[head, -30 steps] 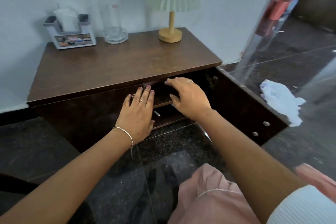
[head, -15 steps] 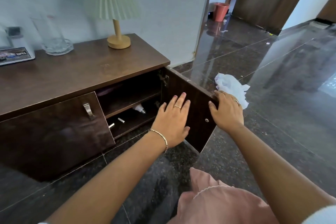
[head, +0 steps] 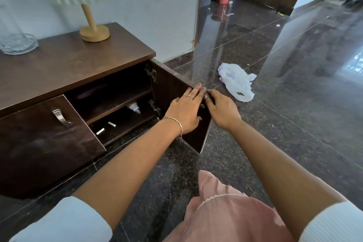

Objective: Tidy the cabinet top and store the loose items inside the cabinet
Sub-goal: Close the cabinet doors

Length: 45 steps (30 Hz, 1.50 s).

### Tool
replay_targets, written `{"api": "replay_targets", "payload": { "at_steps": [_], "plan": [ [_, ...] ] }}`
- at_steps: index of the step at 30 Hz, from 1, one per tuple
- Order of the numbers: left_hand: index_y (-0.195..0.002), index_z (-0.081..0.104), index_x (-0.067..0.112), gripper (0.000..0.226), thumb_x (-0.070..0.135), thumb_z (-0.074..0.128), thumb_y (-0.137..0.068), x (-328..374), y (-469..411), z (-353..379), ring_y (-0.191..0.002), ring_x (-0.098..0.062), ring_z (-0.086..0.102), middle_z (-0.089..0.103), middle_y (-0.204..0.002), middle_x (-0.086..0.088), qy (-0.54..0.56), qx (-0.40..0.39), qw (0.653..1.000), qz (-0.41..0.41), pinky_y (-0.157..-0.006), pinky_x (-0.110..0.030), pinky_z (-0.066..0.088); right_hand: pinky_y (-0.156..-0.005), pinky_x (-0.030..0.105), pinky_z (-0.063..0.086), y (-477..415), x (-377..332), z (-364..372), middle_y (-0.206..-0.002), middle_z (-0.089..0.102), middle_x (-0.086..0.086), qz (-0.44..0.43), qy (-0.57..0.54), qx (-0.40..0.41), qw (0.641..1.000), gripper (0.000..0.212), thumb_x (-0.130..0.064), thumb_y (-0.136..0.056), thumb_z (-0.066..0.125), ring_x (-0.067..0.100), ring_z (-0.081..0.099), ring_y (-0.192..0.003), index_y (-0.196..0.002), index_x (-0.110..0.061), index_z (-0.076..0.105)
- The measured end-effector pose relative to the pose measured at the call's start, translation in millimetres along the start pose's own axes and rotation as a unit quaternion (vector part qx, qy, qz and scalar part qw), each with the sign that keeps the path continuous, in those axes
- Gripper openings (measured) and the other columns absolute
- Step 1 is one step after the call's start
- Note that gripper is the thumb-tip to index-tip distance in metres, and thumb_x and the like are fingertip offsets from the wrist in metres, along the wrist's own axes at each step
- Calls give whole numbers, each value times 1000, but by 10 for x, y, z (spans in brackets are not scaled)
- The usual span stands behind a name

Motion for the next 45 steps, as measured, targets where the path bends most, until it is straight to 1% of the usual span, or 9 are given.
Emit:
{"api": "replay_targets", "payload": {
  "at_steps": [11, 18, 24, 27, 30, 33, 36, 42, 45],
  "plan": [
    [-144, 34, 30, 63, 17, 54, -86, -188, 252, -104, -136, -15, 37, 34, -151, 5, -63, 103, 993, 19, -104, -36, 39, -65, 32, 31, 342, -311, 307, -86, 55, 1, 2, -79, 35, 996, 13, -26, -98, 39, 23, 54, -79, -94, -15, 42],
    [-131, 52, 36, 43, 23, 38, -93, -605, 692, -269, -135, -8, 39, 45, -144, 15, 6, 114, 993, -8, -105, -35, 39, -65, 32, 31, 667, -863, 744, -98, 45, 1, -33, -98, 50, 993, 22, -32, -100, 36, 32, 56, -83, -106, -12, 40],
    [-123, 59, 38, 35, 39, 42, -92, -896, 1037, -395, -106, -13, 62, 66, -118, 12, 34, 128, 988, -84, -82, -35, 53, -68, 28, 34, 793, -1212, 1069, -107, 45, 5, -73, -130, 32, 988, 22, -28, -97, 45, 17, 45, -83, -108, -10, 40],
    [-122, 60, 37, 34, 38, 49, -90, -1075, 1217, -432, -103, -12, 63, 67, -117, 13, 53, 135, 982, -121, -84, -34, 54, -69, 23, 38, 826, -1339, 1219, -108, 45, 1, -105, -136, 0, 985, 23, -29, -94, 51, 10, 45, -85, -107, -12, 42],
    [-118, 64, 31, 31, 28, 59, -88, -1262, 1411, -433, -109, -12, 61, 65, -120, 12, 109, 161, 968, -160, -95, -35, 51, -78, 31, 49, 759, -1504, 1338, -113, 48, 2, -108, -155, -35, 981, 25, -27, -94, 52, 17, 55, -94, -112, -12, 45],
    [-111, 69, 23, 26, 20, 65, -85, -1467, 1584, -437, -101, -15, 63, 67, -111, 5, 117, 207, 951, -196, -93, -35, 52, -83, 29, 45, 632, -1702, 1459, -115, 48, 7, -119, -155, -57, 979, 26, -23, -93, 54, 15, 50, -98, -113, -10, 44],
    [-110, 69, 20, 24, 15, 61, -88, -1645, 1692, -449, -98, -19, 63, 65, -109, 2, 60, 218, 950, -214, -88, -36, 53, -85, 31, 44, 542, -1883, 1593, -120, 47, 8, -109, -157, -77, 979, 28, -20, -94, 54, 20, 51, -102, -117, -9, 43],
    [-132, 53, 27, 41, 17, 51, -92, -1917, 1736, -424, -127, -14, 43, 52, -137, 12, -86, 203, 944, -245, -91, -30, 49, -89, 30, 41, 378, -2126, 1798, -136, 41, 13, -128, -164, -112, 972, 46, -11, -94, 53, 28, 49, -117, -135, -6, 34],
    [-132, 52, 28, 41, 21, 51, -92, -2051, 1717, -452, -134, -21, 31, 41, -145, 4, -124, 197, 935, -266, -96, -36, 42, -94, 28, 39, 265, -2210, 1872, -139, 40, 13, -137, -171, -126, 967, 49, -12, -93, 53, 27, 45, -123, -138, -7, 33]
  ]
}}
Point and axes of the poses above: each hand's wrist, its own y-axis away from the middle knuckle, its own z-axis out of the palm, x = y × z, the point moved 1 cm from there along -y, towards the middle knuckle
